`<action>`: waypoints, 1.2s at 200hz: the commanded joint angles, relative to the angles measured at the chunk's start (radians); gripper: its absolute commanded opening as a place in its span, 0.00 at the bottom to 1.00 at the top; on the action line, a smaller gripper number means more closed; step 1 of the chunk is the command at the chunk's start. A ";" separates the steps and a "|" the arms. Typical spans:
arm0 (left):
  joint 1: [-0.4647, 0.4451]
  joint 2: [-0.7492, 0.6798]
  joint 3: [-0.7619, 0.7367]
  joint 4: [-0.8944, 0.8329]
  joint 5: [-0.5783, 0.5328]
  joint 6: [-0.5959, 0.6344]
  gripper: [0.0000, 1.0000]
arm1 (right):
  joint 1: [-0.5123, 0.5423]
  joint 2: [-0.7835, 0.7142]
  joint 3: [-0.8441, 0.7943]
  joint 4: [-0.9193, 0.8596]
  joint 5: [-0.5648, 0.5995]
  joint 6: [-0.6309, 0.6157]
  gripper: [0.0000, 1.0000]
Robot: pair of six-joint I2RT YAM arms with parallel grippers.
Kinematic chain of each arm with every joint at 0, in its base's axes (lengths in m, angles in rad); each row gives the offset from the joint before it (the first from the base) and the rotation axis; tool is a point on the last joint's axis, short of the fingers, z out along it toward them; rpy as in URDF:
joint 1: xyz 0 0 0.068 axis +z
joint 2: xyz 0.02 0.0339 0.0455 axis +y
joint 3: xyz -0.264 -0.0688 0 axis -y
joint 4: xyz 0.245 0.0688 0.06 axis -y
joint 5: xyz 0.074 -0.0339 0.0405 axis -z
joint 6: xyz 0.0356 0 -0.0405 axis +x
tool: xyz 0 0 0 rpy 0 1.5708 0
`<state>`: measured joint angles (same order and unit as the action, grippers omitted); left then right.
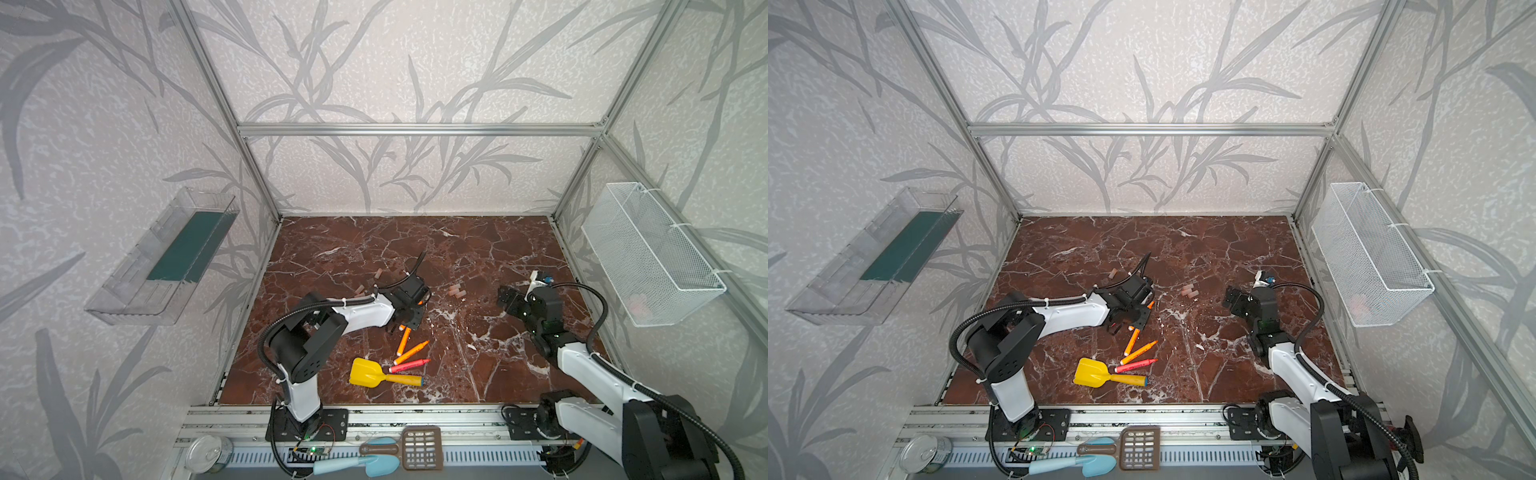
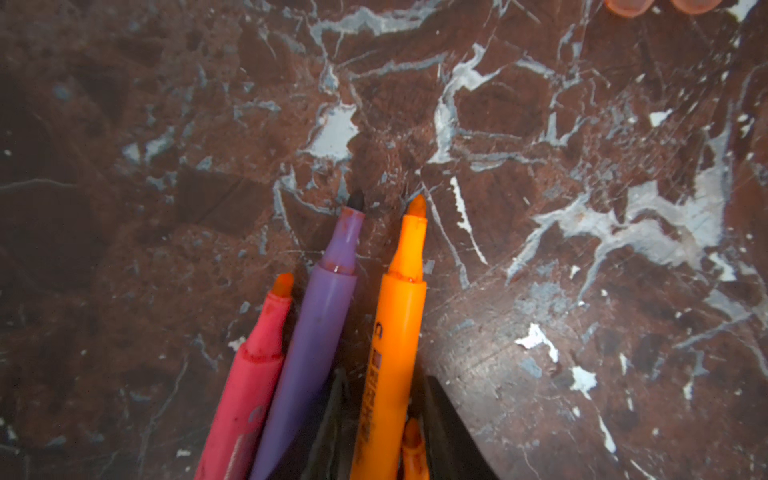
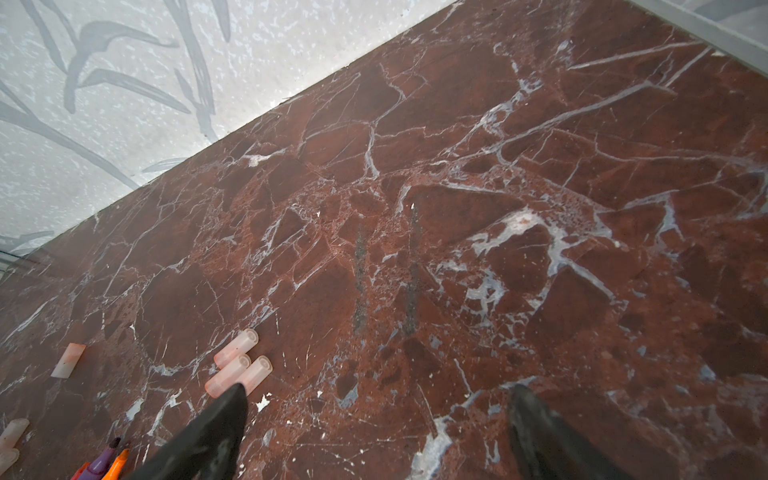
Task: Insert the pens into the pen caps
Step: 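Lower the left gripper and close it on an orange marker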
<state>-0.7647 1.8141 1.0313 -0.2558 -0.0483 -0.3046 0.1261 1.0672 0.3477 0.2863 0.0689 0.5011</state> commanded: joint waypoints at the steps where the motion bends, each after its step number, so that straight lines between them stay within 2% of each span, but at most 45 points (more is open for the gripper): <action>1: -0.003 0.026 0.016 -0.039 -0.015 -0.008 0.34 | 0.001 -0.006 0.025 0.002 -0.007 -0.009 0.95; 82: -0.003 0.060 0.039 -0.036 -0.026 -0.016 0.23 | 0.001 -0.010 0.022 0.005 -0.011 -0.010 0.95; 149: -0.001 0.009 0.054 -0.032 -0.022 0.004 0.06 | 0.001 -0.010 0.023 0.005 -0.009 -0.008 0.95; 182: 0.006 -0.043 0.110 -0.068 -0.052 0.022 0.02 | 0.001 -0.044 0.062 -0.086 -0.052 -0.018 0.95; 203: 0.007 -0.090 0.134 -0.071 -0.006 0.025 0.02 | 0.004 -0.128 0.053 -0.129 -0.125 0.032 0.94; 223: 0.007 -0.138 0.141 -0.045 0.080 0.023 0.02 | 0.063 -0.239 -0.016 -0.053 -0.195 0.128 0.94; 240: 0.006 -0.177 0.123 0.016 0.154 0.024 0.00 | 0.219 -0.315 -0.055 0.020 -0.141 0.194 0.95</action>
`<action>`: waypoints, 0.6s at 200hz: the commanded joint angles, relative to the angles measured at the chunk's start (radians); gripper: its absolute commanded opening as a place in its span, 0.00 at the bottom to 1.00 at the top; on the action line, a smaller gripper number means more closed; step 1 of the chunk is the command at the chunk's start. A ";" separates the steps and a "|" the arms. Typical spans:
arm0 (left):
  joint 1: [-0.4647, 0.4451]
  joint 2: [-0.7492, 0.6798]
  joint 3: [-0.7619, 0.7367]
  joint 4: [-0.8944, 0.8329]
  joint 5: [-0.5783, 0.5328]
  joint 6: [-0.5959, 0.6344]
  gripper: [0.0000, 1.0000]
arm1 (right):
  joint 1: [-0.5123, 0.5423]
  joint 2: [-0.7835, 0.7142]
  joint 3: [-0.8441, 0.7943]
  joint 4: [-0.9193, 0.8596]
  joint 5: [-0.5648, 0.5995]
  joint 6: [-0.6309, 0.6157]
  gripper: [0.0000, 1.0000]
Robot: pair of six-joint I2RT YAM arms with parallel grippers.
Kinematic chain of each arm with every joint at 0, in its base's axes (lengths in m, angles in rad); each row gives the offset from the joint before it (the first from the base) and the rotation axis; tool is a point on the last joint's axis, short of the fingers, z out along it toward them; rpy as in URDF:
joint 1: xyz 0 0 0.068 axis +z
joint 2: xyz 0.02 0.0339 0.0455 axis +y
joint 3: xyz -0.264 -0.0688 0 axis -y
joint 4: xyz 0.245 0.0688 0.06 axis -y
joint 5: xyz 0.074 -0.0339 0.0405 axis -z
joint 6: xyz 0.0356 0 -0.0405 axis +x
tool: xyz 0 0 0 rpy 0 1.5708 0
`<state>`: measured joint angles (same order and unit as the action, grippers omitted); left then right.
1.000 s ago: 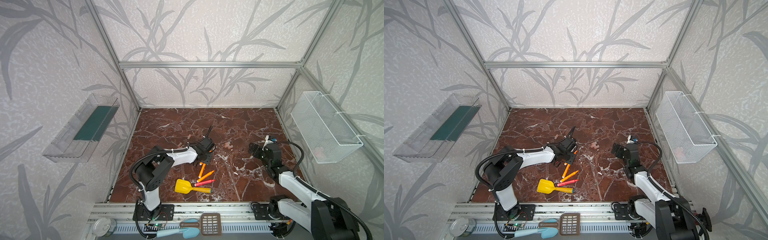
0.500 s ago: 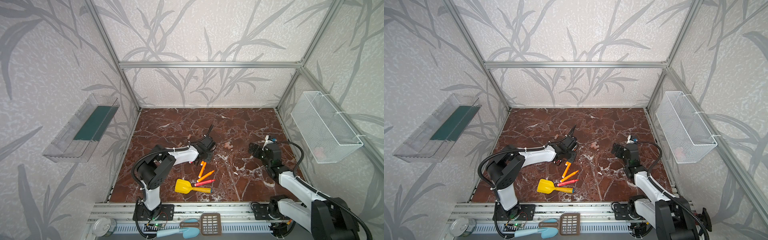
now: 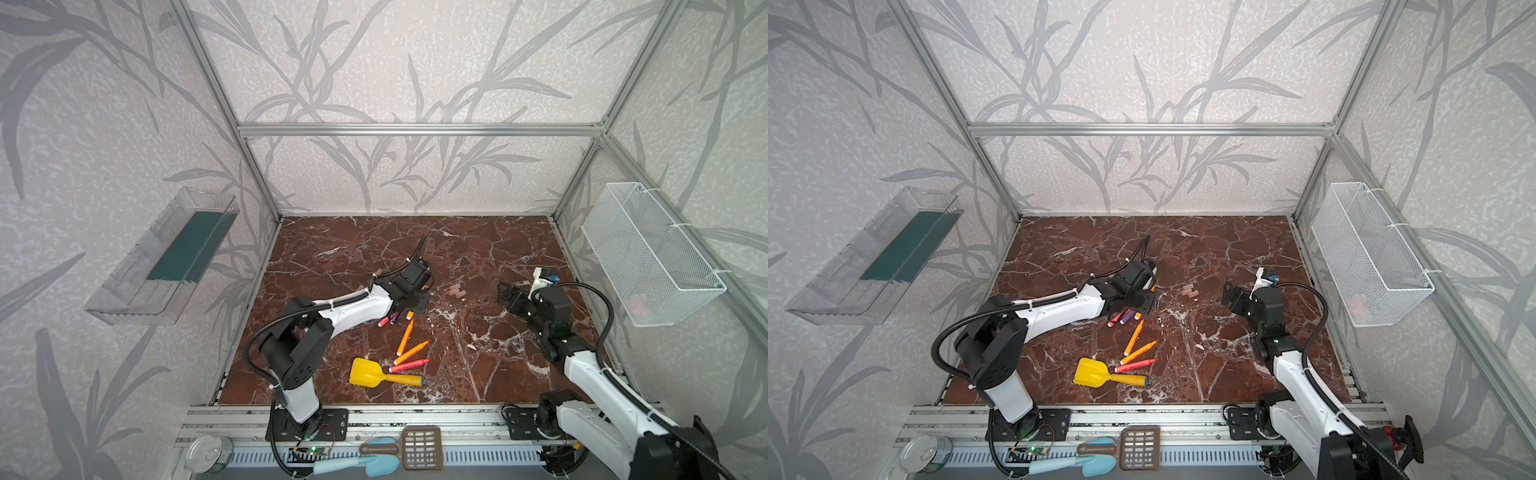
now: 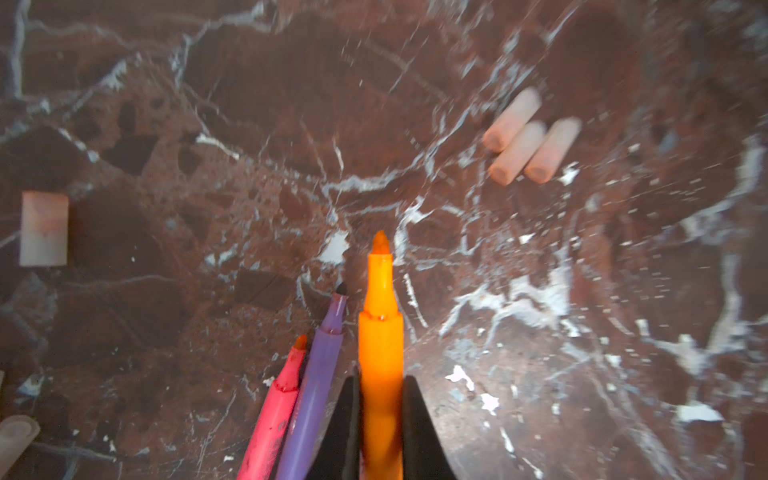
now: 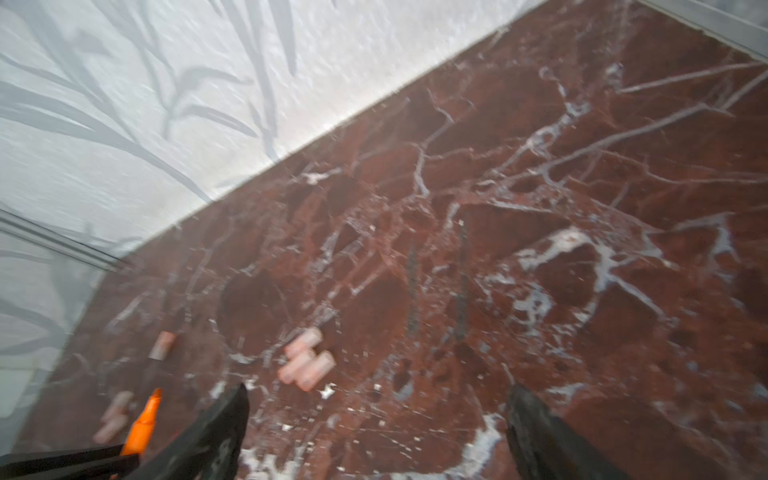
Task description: Insert the pens into the pen caps
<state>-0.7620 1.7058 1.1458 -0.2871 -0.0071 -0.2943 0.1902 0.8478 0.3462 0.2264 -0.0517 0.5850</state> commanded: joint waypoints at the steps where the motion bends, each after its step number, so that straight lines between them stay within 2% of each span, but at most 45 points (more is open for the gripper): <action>1: 0.004 -0.071 0.007 0.051 0.117 0.012 0.00 | 0.167 -0.098 -0.053 0.082 -0.014 0.111 0.95; 20: 0.004 -0.118 -0.036 0.138 0.161 -0.005 0.00 | 0.357 -0.124 -0.019 0.090 0.084 0.077 0.95; 37: 0.006 -0.161 -0.072 0.189 0.159 -0.017 0.00 | 0.440 -0.102 0.006 0.131 0.089 0.082 0.95; 64: 0.005 -0.224 -0.117 0.254 0.172 0.004 0.00 | 0.451 -0.023 0.031 0.256 0.007 0.138 0.92; 120: 0.005 -0.314 -0.248 0.467 0.271 0.066 0.00 | 0.459 0.133 0.115 0.372 -0.047 0.175 0.84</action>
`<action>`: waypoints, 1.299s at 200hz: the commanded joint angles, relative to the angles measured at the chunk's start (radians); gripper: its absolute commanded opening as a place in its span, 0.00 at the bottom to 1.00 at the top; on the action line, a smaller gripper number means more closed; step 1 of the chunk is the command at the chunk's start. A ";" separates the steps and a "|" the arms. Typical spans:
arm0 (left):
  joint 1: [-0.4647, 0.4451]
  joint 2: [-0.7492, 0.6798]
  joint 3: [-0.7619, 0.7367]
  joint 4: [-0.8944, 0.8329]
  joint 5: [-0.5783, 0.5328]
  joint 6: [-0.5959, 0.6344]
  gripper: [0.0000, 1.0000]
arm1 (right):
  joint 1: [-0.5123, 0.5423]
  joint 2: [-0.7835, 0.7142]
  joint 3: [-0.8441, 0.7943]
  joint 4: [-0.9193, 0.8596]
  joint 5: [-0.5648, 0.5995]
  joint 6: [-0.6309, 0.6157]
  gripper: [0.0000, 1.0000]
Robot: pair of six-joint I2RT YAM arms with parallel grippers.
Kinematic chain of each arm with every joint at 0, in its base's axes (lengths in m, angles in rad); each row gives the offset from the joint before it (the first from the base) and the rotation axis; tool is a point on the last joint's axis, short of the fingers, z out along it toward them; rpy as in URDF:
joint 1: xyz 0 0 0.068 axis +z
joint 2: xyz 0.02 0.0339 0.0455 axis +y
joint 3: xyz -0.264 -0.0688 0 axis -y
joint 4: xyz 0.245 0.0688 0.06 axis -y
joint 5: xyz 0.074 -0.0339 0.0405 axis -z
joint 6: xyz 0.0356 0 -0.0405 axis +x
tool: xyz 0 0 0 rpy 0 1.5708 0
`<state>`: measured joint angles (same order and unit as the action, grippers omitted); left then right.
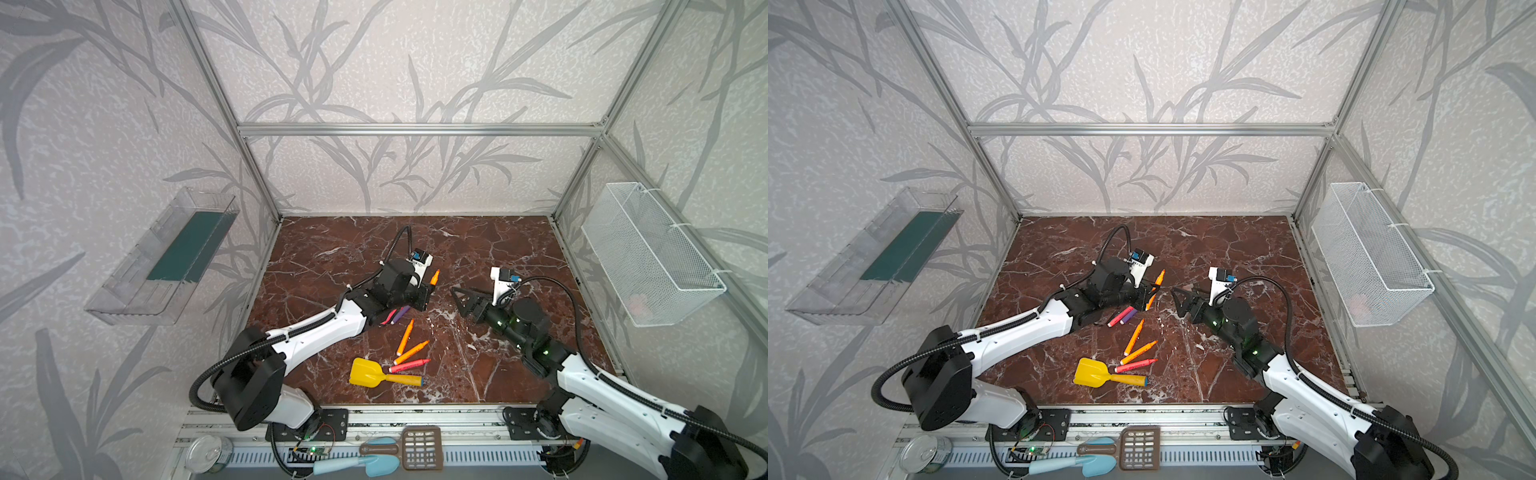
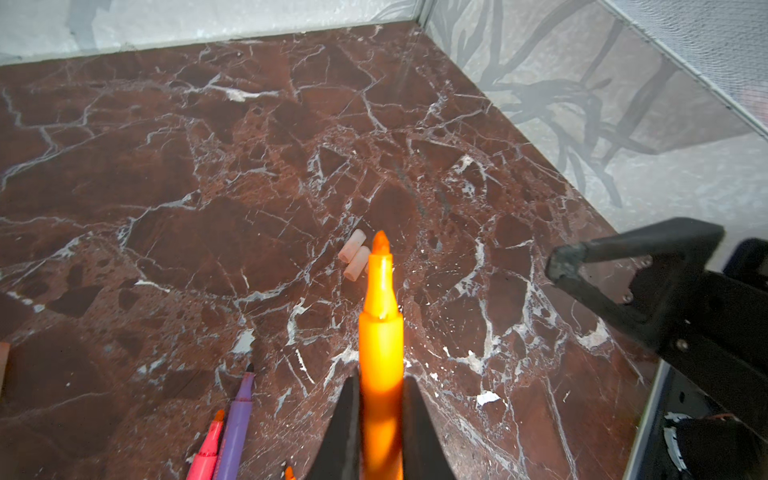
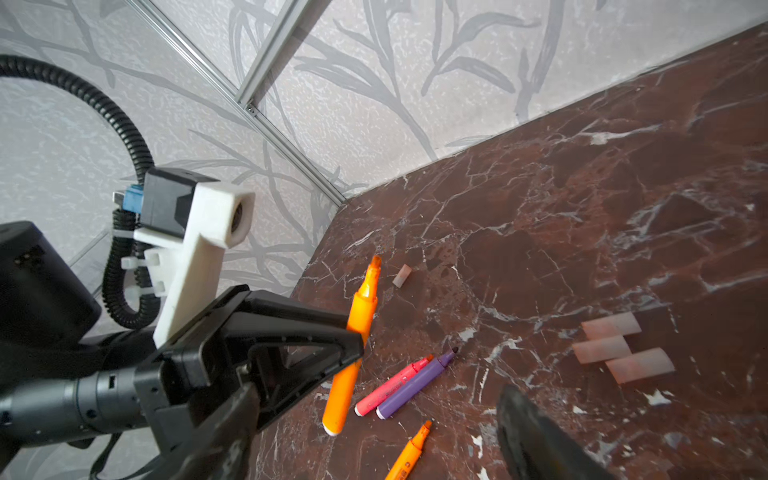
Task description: Insert the pens into the pen caps
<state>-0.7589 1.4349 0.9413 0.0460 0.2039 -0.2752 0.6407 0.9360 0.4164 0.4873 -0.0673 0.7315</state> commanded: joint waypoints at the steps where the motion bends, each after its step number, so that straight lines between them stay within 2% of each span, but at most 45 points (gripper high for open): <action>1: 0.002 -0.044 -0.046 0.138 0.061 0.047 0.00 | 0.008 0.047 0.045 0.113 -0.031 0.030 0.84; 50: 0.003 -0.061 -0.101 0.253 0.157 0.039 0.00 | 0.008 0.159 0.066 0.200 -0.063 0.085 0.74; 99: 0.001 -0.066 -0.116 0.287 0.212 0.024 0.00 | 0.010 0.200 0.068 0.220 -0.051 0.109 0.63; 188: -0.001 -0.047 -0.118 0.315 0.234 0.016 0.00 | 0.016 0.211 0.069 0.227 -0.057 0.141 0.41; 260: 0.000 -0.032 -0.116 0.315 0.256 0.016 0.00 | 0.019 0.240 0.084 0.245 -0.072 0.169 0.33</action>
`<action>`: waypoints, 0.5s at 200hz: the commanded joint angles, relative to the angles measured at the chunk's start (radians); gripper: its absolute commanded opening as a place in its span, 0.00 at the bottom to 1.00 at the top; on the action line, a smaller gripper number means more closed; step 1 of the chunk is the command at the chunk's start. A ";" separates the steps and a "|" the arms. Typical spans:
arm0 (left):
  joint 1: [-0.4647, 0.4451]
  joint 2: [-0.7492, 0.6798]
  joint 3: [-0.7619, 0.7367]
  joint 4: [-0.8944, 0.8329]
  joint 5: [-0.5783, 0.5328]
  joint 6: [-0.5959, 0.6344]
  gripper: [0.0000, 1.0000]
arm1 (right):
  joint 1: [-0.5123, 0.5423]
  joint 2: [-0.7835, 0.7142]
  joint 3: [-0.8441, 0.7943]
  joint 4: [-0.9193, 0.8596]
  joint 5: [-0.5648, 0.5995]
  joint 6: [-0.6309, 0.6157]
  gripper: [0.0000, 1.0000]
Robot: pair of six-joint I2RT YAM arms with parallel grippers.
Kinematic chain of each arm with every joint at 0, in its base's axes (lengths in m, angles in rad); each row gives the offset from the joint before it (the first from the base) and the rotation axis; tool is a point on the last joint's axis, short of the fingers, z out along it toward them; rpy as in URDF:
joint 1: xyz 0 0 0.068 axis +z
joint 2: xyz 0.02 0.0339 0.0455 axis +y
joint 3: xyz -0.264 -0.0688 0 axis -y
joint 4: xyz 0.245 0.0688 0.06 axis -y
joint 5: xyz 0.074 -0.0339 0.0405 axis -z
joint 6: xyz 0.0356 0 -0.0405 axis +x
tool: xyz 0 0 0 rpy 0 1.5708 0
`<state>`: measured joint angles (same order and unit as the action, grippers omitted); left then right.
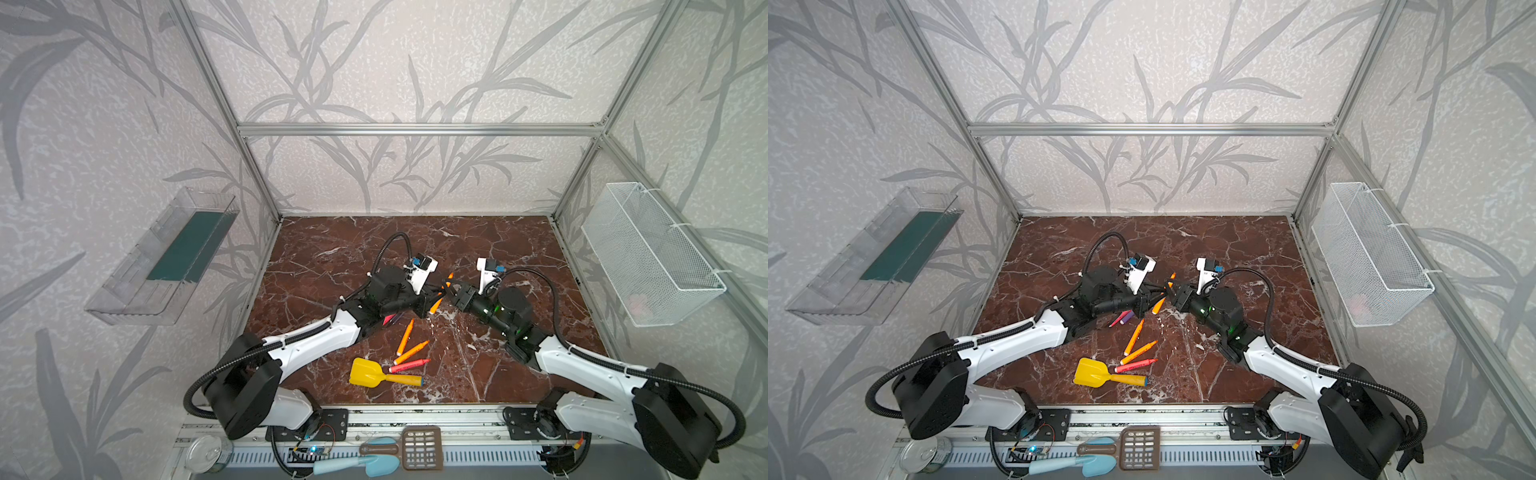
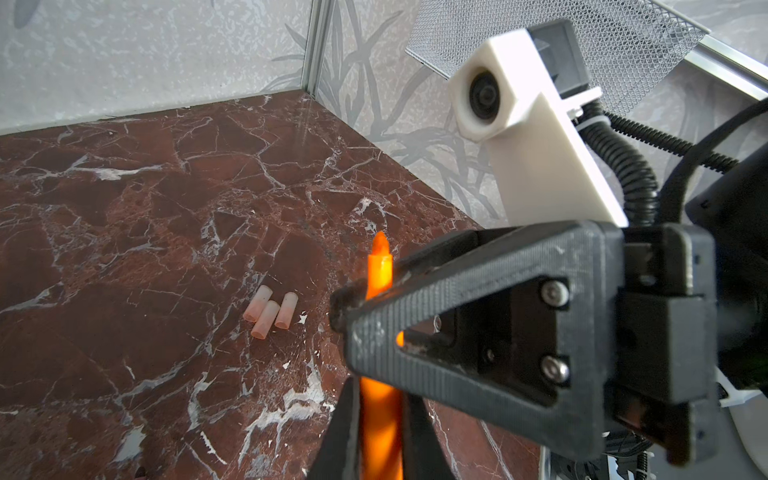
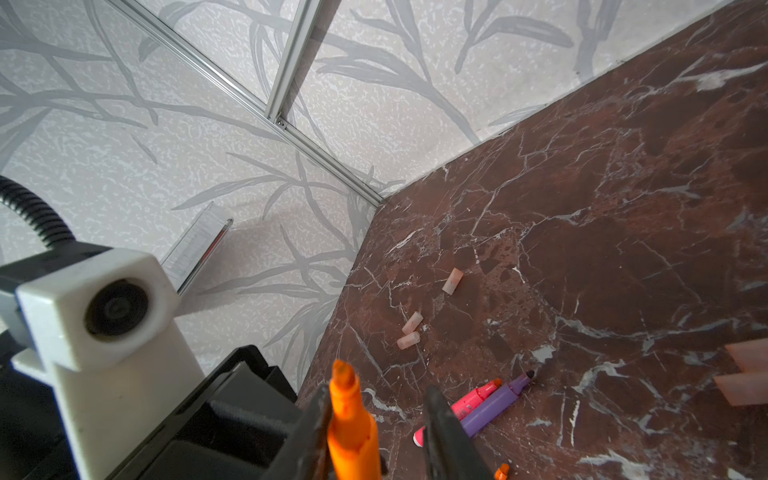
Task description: Insert the pens into the pen caps
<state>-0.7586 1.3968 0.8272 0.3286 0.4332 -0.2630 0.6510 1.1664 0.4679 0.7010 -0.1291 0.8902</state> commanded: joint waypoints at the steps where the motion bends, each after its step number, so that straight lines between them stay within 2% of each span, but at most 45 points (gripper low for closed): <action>1: -0.001 0.005 -0.002 0.032 0.028 0.004 0.00 | 0.009 0.010 0.032 0.032 -0.010 0.011 0.33; 22: -0.001 0.011 0.000 0.033 0.033 0.004 0.00 | 0.014 0.015 0.034 0.032 -0.012 0.016 0.30; 62: -0.001 0.013 -0.005 0.030 0.017 0.003 0.00 | 0.016 0.013 0.035 0.031 -0.009 0.018 0.15; 100: -0.001 0.012 -0.016 0.028 0.002 0.010 0.26 | 0.016 0.001 0.028 0.018 0.016 0.019 0.07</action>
<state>-0.7582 1.4082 0.8257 0.3298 0.4408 -0.2623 0.6575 1.1782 0.4763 0.7063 -0.1276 0.9089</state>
